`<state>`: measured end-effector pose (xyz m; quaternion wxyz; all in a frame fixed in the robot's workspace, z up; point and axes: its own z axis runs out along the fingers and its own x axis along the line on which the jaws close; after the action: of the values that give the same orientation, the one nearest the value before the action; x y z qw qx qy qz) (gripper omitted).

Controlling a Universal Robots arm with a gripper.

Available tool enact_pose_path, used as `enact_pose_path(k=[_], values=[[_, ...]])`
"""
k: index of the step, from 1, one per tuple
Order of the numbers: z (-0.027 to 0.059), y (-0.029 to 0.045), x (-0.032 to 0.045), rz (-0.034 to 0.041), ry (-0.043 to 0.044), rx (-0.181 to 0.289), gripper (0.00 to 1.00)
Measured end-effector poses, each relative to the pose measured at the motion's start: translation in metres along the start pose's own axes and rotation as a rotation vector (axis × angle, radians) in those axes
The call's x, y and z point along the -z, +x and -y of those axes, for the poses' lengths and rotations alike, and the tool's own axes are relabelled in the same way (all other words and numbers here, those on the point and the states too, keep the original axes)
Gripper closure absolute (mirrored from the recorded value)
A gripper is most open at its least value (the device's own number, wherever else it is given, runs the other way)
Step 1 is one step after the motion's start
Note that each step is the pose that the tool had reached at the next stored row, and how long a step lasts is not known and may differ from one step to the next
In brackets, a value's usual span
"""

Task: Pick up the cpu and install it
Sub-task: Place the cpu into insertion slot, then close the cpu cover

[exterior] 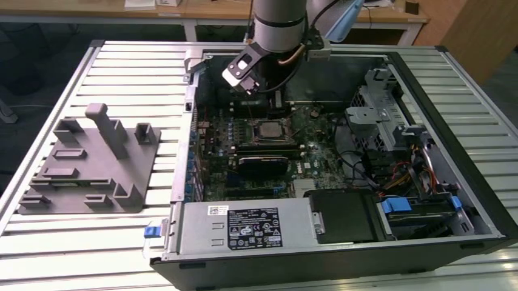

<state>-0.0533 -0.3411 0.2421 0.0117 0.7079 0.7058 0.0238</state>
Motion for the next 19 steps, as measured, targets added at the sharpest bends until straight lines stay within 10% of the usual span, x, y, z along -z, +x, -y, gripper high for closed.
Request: enact_pose_path(k=[19], values=[[-0.0007,0.0003,0.0149,0.0,0.0001,0.0,0.89]])
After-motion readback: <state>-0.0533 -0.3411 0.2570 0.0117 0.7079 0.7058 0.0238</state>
